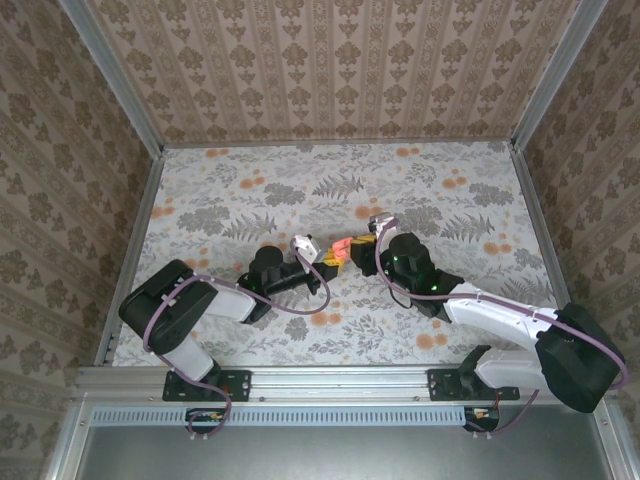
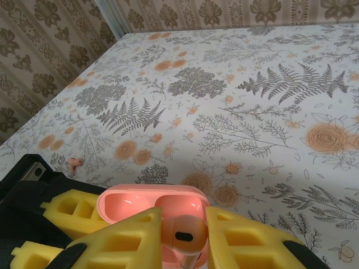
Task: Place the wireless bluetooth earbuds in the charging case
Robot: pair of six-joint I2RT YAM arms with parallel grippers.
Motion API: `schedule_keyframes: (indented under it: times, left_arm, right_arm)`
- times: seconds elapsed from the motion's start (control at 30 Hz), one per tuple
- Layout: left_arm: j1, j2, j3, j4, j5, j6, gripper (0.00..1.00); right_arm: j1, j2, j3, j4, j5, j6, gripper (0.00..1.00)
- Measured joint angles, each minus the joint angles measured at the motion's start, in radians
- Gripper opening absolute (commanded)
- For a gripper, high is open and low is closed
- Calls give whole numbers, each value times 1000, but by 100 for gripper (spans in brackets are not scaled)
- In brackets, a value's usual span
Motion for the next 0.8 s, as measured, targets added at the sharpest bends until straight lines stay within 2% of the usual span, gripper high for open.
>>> schedule_keyframes:
  times: [0.8]
  left_arm:
    - [-2,-23,0,-13,11,-11,12]
  right_arm:
    - [0,31,5,14,-3,-7,22]
